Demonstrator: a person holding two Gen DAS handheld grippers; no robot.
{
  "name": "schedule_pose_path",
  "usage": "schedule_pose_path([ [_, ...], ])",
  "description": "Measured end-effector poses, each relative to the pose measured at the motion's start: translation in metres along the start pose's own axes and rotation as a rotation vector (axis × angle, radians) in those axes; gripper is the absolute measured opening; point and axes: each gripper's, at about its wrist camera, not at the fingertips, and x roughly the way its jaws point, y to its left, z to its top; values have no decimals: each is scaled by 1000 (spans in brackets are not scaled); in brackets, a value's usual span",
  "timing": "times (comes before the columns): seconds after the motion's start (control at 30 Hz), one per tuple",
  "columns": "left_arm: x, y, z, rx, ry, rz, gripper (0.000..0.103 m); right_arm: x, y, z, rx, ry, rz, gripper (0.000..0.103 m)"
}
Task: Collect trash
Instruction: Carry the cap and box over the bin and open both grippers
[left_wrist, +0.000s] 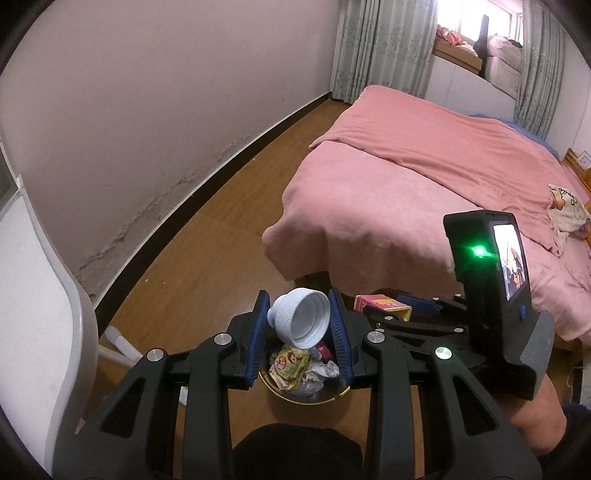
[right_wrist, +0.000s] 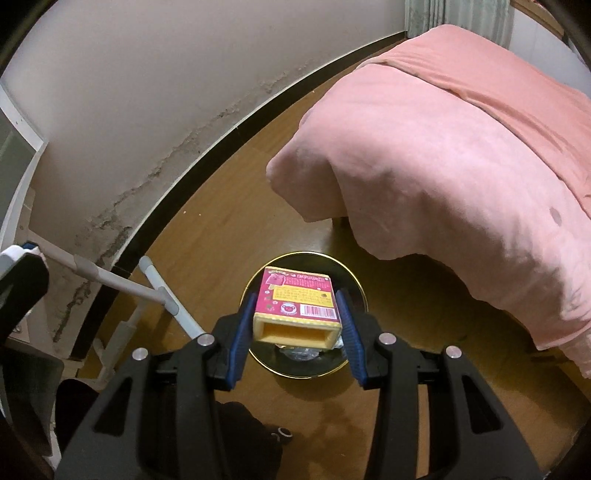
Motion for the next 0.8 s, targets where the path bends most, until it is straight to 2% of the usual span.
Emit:
schedule_pose_path([
  [0.07, 0, -1, -1, 1, 1, 1, 32, -1, -1, 0, 10, -6, 8, 58],
  [0.1, 1, -1, -1, 0, 2, 2, 32, -2, -1, 0, 14, -12, 9, 68],
  [0.13, 1, 0, -2, 1, 4, 1, 32, -4, -2, 0, 18, -19, 12, 69],
  [0.47, 24, -10, 1, 14, 57, -25, 32, -20, -32, 4, 156, -76, -15, 69],
  [0.7, 45, -27, 5, 47, 83, -67, 32, -35, -62, 6, 269, -138, -101, 71],
  [0.73, 46, -29, 6, 54, 81, -70, 37, -36, -68, 6, 291, -140, -109, 71],
  [0.77, 48, -31, 7, 59, 80, -70, 49, -37, -71, 5, 303, -142, -114, 71],
  [0.8, 49, -31, 9, 60, 76, -67, 54, -38, -74, 5, 313, -145, -114, 71],
])
